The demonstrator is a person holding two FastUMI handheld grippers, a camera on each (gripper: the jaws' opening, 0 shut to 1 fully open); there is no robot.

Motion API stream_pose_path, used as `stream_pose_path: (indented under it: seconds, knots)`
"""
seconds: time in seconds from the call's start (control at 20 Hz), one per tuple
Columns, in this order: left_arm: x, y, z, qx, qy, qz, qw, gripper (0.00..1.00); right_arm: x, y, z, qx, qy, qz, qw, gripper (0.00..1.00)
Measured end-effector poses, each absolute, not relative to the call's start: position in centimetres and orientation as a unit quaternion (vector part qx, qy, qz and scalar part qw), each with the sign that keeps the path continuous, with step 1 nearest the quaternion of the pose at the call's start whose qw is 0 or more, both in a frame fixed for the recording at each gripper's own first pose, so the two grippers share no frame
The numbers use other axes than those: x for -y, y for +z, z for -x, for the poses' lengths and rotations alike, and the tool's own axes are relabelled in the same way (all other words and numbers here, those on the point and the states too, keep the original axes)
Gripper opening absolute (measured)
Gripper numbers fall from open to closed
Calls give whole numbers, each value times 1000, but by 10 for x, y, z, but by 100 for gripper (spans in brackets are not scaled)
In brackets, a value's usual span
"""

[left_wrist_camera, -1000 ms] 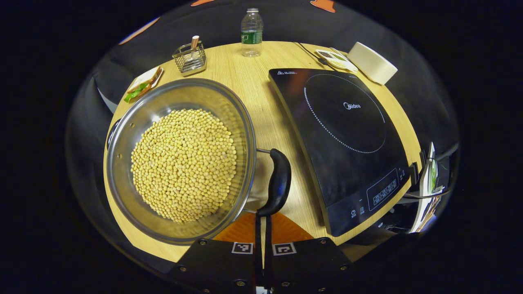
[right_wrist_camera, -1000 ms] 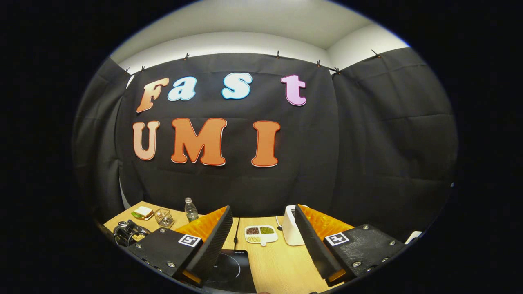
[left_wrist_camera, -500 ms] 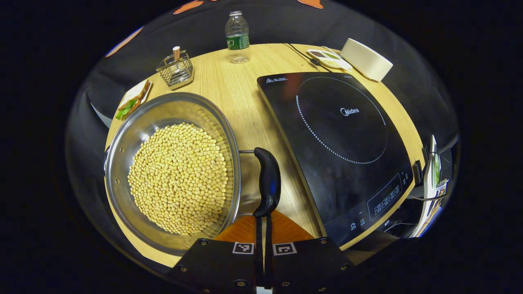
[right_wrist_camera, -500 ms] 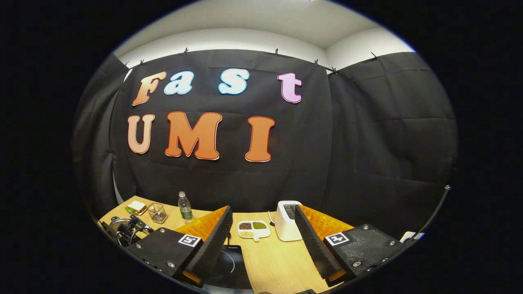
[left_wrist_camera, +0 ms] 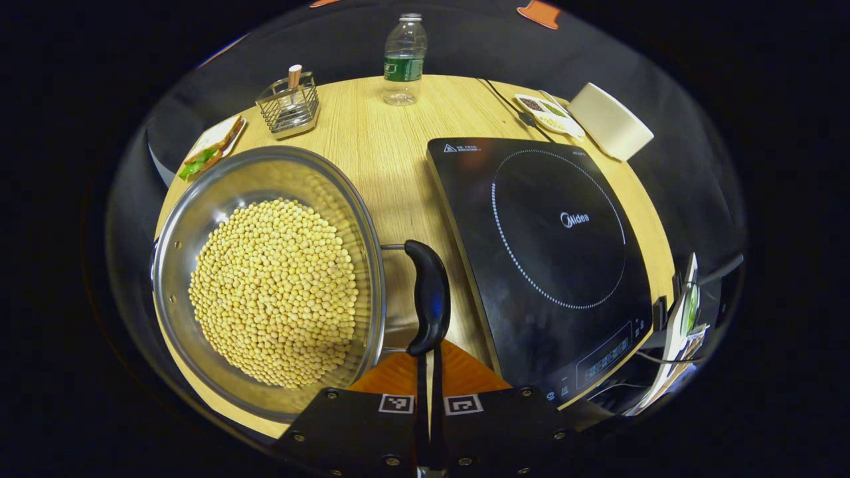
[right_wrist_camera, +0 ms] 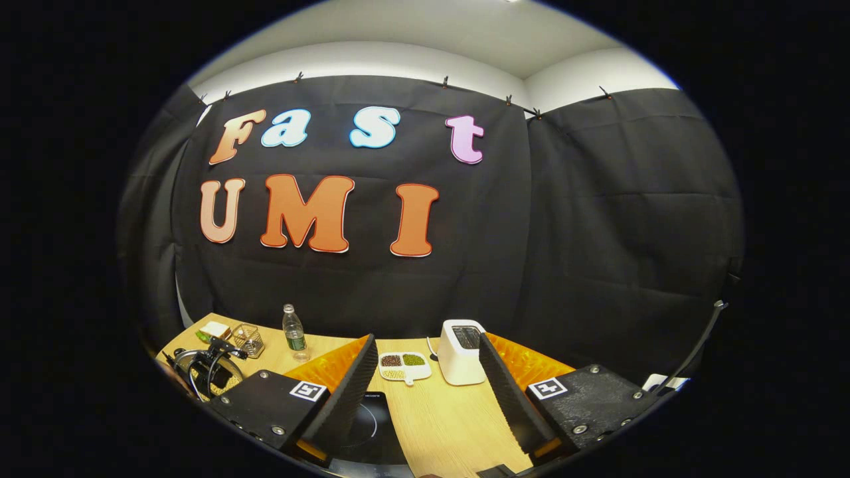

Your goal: First push the handle of the pot to place it horizontally, then grasp the pot with both hands and set it on the induction cooktop.

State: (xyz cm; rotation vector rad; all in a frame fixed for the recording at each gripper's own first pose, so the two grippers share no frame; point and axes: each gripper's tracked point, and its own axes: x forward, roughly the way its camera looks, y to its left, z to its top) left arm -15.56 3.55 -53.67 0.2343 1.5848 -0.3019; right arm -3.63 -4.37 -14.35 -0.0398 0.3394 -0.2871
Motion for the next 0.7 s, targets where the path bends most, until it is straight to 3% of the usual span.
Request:
stream_pose_path:
  seconds: [0.7]
  knots:
    - [-20, -552, 128, -690, -151, -106, 700, 2, -15, -170, 20, -209, -97, 30, 973, 95]
